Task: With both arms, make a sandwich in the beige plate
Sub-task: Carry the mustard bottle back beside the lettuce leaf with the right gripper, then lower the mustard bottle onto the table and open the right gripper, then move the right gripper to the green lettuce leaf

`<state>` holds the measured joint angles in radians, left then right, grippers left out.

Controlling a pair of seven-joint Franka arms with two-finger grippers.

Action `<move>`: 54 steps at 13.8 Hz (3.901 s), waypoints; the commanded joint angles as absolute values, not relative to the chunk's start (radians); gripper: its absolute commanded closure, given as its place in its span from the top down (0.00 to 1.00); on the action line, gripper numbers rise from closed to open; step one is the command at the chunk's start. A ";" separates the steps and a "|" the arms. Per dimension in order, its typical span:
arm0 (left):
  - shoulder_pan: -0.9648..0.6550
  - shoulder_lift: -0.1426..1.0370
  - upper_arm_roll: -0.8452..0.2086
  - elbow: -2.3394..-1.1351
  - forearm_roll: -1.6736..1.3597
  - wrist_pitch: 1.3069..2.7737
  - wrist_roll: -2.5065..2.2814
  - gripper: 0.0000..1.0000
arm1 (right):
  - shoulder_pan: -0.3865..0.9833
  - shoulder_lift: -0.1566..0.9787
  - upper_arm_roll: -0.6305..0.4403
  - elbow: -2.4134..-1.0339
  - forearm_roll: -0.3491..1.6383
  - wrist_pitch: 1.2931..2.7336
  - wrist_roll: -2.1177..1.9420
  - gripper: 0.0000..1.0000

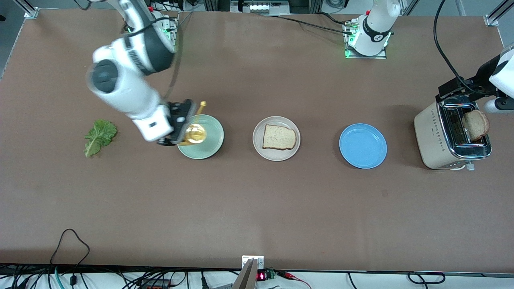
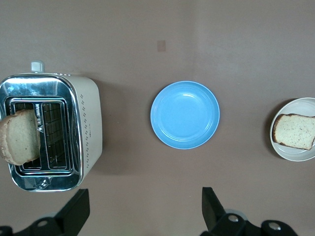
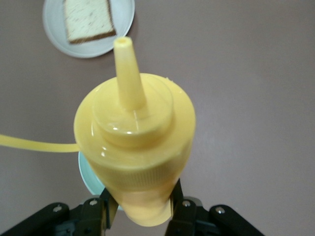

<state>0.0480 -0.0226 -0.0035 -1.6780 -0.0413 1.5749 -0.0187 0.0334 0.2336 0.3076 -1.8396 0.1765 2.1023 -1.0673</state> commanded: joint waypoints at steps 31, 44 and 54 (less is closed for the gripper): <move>0.051 -0.044 -0.026 -1.689 -0.020 1.574 -0.029 1.00 | -0.589 0.525 0.324 -2.086 0.859 1.979 -2.411 1.00; 0.051 -0.040 -0.025 -1.687 -0.029 1.614 -0.014 1.00 | -0.603 0.480 0.160 -2.047 0.775 1.930 -2.398 1.00; 0.048 -0.015 -0.026 -1.663 -0.021 1.612 -0.029 1.00 | -0.537 0.403 0.153 -1.945 0.473 2.205 -1.526 1.00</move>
